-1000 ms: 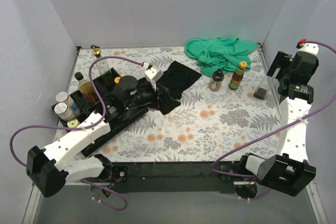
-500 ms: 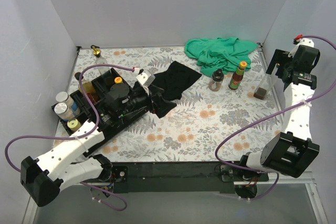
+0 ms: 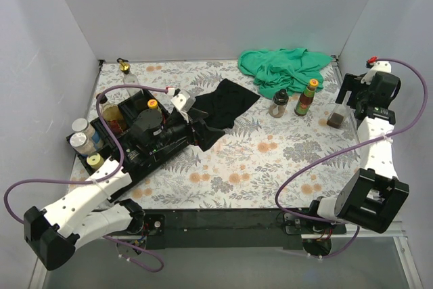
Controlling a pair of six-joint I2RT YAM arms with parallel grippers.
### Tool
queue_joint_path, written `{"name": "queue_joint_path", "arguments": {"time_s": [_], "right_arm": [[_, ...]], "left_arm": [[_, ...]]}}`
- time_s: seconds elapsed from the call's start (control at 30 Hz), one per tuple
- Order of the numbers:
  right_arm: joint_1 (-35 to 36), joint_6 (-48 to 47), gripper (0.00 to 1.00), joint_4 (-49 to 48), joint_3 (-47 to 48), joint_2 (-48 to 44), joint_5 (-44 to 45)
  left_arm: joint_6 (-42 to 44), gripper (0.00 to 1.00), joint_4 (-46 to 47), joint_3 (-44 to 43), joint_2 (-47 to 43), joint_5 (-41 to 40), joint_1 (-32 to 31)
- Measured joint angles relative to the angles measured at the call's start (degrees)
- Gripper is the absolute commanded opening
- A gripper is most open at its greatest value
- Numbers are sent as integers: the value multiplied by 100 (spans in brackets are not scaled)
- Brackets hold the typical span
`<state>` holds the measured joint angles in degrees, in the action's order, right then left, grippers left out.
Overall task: Organize the condiment bottles
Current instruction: Move the bottle to the center of the board.
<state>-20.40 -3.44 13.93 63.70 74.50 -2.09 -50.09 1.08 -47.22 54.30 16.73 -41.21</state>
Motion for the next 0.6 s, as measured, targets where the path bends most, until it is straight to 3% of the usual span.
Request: {"name": "queue_joint_path", "arguments": {"time_s": [0.3, 0.6], "right_arm": [[0, -9, 95, -1257, -911, -138, 68], [0, -92, 92, -2070, -955, 315, 31]], "left_arm": [[37, 98, 0, 0, -103, -87, 0], [42, 98, 15, 87, -127, -140, 0]]}}
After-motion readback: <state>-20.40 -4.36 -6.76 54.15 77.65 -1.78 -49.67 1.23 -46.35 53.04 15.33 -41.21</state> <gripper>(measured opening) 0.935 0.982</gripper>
